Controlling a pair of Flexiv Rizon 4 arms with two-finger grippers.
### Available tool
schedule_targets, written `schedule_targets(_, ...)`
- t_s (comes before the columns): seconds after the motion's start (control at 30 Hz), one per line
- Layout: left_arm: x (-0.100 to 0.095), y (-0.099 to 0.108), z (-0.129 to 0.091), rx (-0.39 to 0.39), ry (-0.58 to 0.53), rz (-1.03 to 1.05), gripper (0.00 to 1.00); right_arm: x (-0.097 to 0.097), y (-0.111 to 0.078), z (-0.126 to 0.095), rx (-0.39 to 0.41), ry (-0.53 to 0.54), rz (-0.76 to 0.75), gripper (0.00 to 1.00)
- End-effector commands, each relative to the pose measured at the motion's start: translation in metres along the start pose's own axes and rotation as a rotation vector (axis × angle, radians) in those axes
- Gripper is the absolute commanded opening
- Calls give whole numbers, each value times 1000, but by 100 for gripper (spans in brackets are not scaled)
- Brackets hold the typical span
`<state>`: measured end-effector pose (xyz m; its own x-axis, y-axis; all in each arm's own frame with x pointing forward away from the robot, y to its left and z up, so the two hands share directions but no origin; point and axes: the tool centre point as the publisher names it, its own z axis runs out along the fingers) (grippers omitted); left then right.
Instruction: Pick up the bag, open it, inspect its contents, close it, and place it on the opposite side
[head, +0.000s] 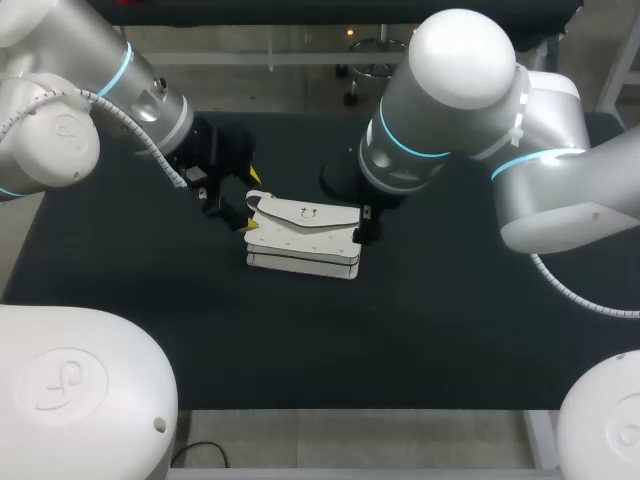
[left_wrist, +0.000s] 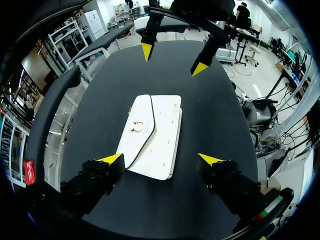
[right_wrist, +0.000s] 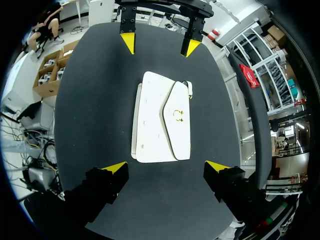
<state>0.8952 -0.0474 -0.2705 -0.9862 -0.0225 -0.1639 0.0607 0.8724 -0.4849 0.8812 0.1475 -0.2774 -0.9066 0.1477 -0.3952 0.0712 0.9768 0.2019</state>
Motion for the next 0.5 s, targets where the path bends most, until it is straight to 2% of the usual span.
schedule_targets(0.03, -1, -1, 1, -4, 2, -1, 100, -2, 0, -1, 3, 18, -1, 100)
schedule_targets(0.17, -1, -1, 1, -4, 2, -1, 100, -2, 0, -1, 3, 18, -1, 100)
schedule_targets(0.23, -6, -5, 3, 49, 18, -96, 100, -14, -1, 1, -31, 70, 150, 100)
schedule_targets(0.3, -14, -5, -1, 86, 27, -248, 100, -25, -8, 3, -25, 114, 268, 100)
schedule_targets(0.43, -26, -3, -4, 69, 15, -562, 100, -42, -23, 3, 3, 208, 514, 100)
schedule_targets(0.5, -27, -2, -3, 49, 32, -685, 100, -44, -25, 3, 39, 194, 597, 100)
